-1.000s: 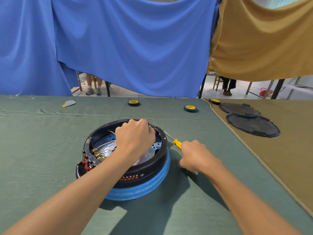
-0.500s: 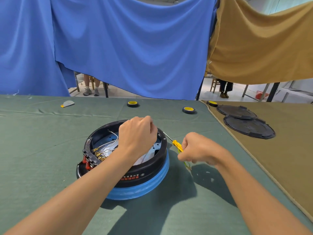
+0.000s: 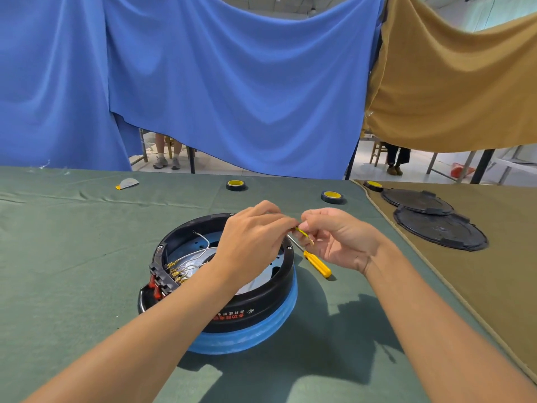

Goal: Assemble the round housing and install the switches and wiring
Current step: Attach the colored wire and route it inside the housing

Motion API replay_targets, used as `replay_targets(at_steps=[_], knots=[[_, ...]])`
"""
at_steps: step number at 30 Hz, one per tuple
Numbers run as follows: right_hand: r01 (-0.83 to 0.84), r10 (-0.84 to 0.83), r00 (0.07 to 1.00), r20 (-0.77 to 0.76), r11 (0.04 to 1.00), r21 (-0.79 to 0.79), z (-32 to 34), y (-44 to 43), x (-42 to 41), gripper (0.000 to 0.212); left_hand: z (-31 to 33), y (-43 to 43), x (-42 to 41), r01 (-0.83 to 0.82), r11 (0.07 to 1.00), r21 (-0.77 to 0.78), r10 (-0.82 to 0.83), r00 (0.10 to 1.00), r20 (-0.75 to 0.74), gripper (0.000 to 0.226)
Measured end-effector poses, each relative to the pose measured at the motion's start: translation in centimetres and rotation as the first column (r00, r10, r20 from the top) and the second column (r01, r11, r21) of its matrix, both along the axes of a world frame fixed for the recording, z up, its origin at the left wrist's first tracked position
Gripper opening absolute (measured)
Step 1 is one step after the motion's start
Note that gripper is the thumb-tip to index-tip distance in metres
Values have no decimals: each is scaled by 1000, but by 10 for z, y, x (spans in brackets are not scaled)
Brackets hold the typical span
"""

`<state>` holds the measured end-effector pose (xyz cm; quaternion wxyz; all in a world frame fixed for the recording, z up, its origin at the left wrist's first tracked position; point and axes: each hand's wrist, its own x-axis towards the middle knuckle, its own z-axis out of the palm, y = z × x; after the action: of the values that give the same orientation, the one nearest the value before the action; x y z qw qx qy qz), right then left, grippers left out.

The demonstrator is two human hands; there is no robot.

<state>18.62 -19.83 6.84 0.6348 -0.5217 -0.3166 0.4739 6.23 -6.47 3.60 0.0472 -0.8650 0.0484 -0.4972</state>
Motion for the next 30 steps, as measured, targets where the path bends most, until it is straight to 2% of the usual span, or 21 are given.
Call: replay_targets(at_steps=[3, 6, 8, 11, 15, 18, 24, 28, 30], knots=[[91, -92, 996, 21, 995, 40, 1, 2, 1, 13, 0, 0, -1, -159, 985, -64, 157, 987, -41, 21], [196, -209, 975, 79, 969, 148, -1, 3, 3, 13, -2, 0, 0, -392, 903, -175, 361, 914, -183, 15], [206, -242, 950, 196, 960, 187, -5, 5, 2, 17, -4, 4, 3, -456, 856, -242, 392, 879, -270, 16], [246, -299, 893, 336, 950, 193, -11, 11, -2, 16, -5, 7, 5, -507, 825, -250, 420, 845, -330, 13], [366, -420, 826, 375, 907, 209, -15, 23, -9, 7, -6, 7, 5, -542, 814, -209, 449, 815, -368, 12], [454, -500, 776, 384, 866, 211, -16, 30, -10, 9, -5, 7, 4, -551, 807, -211, 458, 811, -364, 13], [503, -549, 714, 435, 834, 226, -18, 39, -9, 5, -3, 8, 1, -503, 840, -201, 421, 840, -343, 18], [464, -516, 628, 583, 849, 252, -20, 48, -9, 4, 4, 5, 1, -385, 858, -341, 286, 908, -305, 33], [443, -500, 638, 585, 860, 252, -22, 53, -11, 6, 6, 5, 1, -382, 831, -405, 272, 913, -303, 30]])
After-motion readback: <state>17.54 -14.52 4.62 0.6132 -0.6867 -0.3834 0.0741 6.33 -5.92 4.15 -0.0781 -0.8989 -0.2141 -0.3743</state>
